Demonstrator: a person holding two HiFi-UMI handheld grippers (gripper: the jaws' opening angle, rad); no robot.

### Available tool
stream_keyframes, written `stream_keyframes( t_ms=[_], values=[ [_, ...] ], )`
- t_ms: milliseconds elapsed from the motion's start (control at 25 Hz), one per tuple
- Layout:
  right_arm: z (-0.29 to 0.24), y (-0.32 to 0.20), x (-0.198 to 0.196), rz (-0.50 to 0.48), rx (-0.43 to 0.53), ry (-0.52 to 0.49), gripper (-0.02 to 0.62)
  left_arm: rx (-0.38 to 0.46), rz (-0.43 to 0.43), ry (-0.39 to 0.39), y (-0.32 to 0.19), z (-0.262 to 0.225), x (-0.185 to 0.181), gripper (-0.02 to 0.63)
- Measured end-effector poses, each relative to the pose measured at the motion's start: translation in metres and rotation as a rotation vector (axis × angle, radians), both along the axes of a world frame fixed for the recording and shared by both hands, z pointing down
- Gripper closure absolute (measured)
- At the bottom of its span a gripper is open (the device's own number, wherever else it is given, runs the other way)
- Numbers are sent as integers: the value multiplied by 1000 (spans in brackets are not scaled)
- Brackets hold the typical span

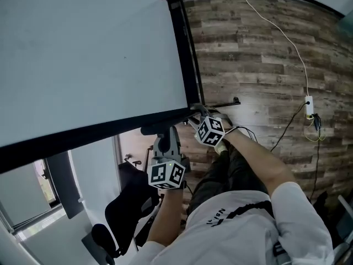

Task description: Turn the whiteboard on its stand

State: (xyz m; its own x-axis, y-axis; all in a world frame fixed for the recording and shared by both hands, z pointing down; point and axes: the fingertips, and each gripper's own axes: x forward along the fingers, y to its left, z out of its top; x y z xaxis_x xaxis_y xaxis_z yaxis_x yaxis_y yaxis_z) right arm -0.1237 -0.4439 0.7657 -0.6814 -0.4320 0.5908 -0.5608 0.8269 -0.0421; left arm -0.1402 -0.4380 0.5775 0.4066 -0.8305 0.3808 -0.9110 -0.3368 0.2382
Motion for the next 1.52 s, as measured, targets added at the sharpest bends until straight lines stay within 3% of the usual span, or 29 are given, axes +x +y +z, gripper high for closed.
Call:
stream_keyframes(
  t_ms=[440, 1080, 1520],
  values=[
    [4, 40, -3, -33, -13, 27, 468, 15, -40, 8, 34, -14, -5, 595],
    [4, 130, 3, 53, -17, 100, 468, 43, 87, 69, 160, -29, -14, 594],
    [6, 194, -1, 92, -30, 164, 466, 45, 149, 52, 229, -31, -29, 594]
  ],
)
